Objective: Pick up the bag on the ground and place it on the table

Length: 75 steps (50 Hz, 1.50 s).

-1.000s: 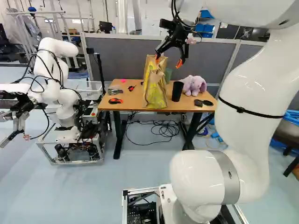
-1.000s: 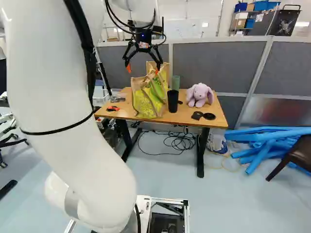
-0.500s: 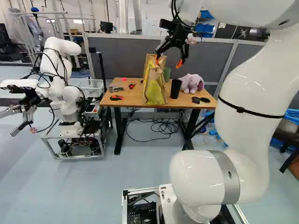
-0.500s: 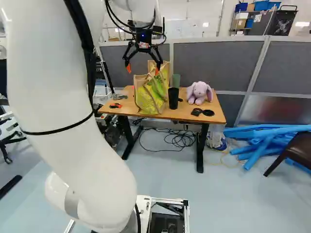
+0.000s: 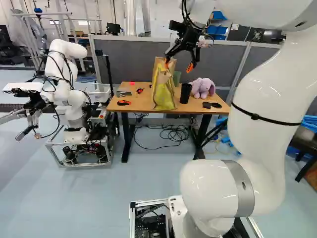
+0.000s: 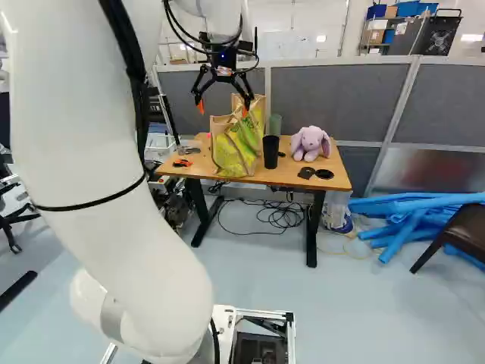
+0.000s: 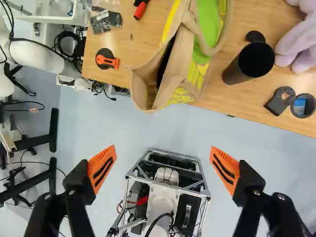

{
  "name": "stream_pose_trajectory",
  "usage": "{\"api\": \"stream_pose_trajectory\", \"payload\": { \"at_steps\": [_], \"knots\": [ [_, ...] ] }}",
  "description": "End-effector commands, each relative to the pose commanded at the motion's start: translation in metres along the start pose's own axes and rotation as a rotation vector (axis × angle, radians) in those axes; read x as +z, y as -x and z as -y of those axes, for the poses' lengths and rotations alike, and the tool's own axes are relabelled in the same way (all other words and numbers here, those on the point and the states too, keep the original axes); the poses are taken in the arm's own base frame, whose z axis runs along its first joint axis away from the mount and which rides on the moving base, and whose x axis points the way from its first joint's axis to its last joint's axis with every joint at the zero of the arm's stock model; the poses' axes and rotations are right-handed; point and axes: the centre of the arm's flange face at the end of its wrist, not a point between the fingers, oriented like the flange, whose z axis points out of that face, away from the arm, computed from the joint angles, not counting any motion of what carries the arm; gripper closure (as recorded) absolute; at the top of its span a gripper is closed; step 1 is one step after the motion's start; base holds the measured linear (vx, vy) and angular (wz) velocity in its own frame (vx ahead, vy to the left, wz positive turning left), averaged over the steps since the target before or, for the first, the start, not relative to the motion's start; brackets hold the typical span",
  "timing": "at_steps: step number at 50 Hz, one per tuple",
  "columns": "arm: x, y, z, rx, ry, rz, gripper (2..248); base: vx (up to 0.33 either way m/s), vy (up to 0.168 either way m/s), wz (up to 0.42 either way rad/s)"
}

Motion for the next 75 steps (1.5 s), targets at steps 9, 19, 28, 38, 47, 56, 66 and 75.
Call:
{"api": "stream_pose_trajectory", "payload": {
  "at_steps": [9,19,28,38,47,56,66,75],
  "knots": [
    [0.004,0.001,0.000,0.003,0.006,-0.009,3,0.000,0.000,0.000],
    [0.010,0.003,-0.001,0.008,0.016,-0.023,3,0.000,0.000,0.000],
    [0.017,0.005,-0.001,0.013,0.028,-0.041,3,0.000,0.000,0.000],
    [0.028,0.009,-0.002,0.020,0.044,-0.065,3,0.000,0.000,0.000],
    [0.039,0.013,-0.002,0.027,0.060,-0.091,3,0.000,0.000,0.000],
    [0.051,0.018,-0.003,0.034,0.079,-0.122,3,0.000,0.000,0.000],
    [0.067,0.025,-0.004,0.042,0.103,-0.161,3,0.000,0.000,0.000],
    [0.082,0.034,-0.004,0.049,0.126,-0.202,3,0.000,0.000,0.000]
  ]
}}
